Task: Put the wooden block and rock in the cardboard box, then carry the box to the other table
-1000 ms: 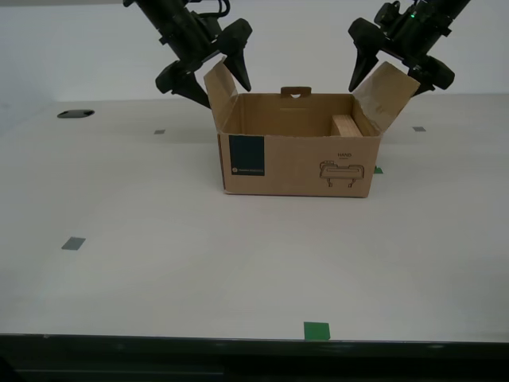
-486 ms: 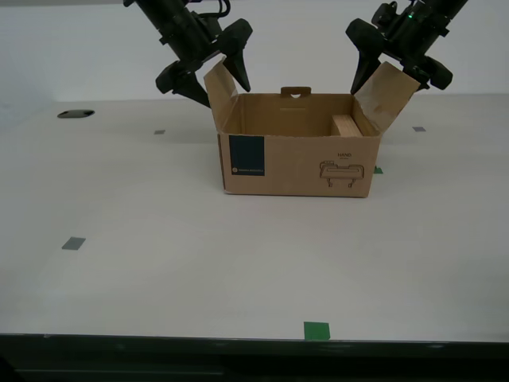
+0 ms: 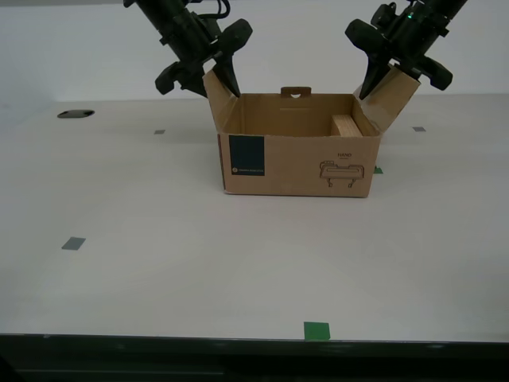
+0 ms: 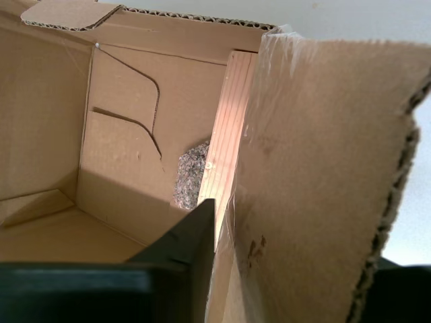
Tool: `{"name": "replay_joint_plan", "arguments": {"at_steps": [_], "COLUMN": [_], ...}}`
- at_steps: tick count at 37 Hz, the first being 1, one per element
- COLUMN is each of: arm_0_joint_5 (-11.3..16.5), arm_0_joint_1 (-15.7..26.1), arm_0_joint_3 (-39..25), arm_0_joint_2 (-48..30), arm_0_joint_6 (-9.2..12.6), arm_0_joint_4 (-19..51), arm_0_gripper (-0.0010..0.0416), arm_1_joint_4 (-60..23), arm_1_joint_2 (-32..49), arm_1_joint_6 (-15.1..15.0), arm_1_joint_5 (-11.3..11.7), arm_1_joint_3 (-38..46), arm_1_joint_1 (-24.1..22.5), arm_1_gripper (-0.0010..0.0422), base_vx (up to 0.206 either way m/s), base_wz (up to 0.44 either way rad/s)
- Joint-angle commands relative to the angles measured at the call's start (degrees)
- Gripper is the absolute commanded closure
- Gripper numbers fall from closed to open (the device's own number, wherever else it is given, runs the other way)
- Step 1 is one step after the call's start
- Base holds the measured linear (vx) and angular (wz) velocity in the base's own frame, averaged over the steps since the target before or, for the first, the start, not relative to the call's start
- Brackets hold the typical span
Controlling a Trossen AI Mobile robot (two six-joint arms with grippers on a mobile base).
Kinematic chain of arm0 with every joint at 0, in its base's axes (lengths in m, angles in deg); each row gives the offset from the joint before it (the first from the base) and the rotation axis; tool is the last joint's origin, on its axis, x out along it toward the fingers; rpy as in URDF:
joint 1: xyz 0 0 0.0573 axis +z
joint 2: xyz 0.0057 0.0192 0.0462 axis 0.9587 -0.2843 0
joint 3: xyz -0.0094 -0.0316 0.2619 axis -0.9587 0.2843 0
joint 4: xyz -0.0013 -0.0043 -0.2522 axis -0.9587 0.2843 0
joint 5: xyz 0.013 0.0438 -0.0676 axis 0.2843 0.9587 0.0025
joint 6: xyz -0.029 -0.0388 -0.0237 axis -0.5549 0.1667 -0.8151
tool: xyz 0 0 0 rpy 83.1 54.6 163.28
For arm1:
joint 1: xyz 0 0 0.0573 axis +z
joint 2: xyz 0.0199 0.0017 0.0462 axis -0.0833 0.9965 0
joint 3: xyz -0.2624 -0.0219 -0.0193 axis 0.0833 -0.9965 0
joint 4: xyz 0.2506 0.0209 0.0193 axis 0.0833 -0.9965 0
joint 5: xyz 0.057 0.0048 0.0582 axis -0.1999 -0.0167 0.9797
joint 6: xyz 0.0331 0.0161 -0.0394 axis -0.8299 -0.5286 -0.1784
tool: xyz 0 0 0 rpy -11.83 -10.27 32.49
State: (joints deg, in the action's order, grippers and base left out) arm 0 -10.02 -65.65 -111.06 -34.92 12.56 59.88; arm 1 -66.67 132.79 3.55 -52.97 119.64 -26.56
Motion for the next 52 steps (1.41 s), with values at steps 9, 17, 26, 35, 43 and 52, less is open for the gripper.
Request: {"name": "replay_joint_plan", "arguments": {"at_steps": [9,17,26,35,43,52], "arm_0_joint_5": [-0.1,-0.1,-0.1,-0.1,-0.1,-0.1], "arm_0_joint_1": [0.1,0.1,0.1,0.2,0.2,0.2], "arm_0_joint_3": [0.0,0.0,0.0,0.0,-0.1,-0.2], "arm_0_joint_2": [0.0,0.0,0.0,0.0,0.1,1.8], "arm_0_joint_6": [0.4,0.5,0.6,0.8,0.8,1.3], "arm_0_joint_4": [0.1,0.1,0.4,1.2,1.7,1.7], "arm_0_gripper": [0.0405,0.0406,0.0407,0.0407,0.0407,0.0407], "arm_1_joint_4": [0.0,-0.1,0.0,-0.4,-1.4,-3.9], "arm_1_joint_2": [0.2,0.5,0.5,0.4,0.4,-0.5], "arm_1_joint_6": [-0.4,-0.3,0.0,0.4,0.5,0.4], "arm_1_joint_5": [0.0,1.3,1.3,1.2,1.2,1.2], "arm_1_joint_3": [-0.2,-0.3,-0.3,-0.3,0.7,3.9], "arm_1_joint_1": [-0.1,-0.1,-0.1,-0.1,-0.1,-0.3], "arm_1_gripper": [0.0412,0.0415,0.0414,0.0414,0.0414,0.0414], "base_vx": [0.000,0.000,0.000,0.000,0.000,0.000], "base_wz": [0.000,0.000,0.000,0.000,0.000,0.000]}}
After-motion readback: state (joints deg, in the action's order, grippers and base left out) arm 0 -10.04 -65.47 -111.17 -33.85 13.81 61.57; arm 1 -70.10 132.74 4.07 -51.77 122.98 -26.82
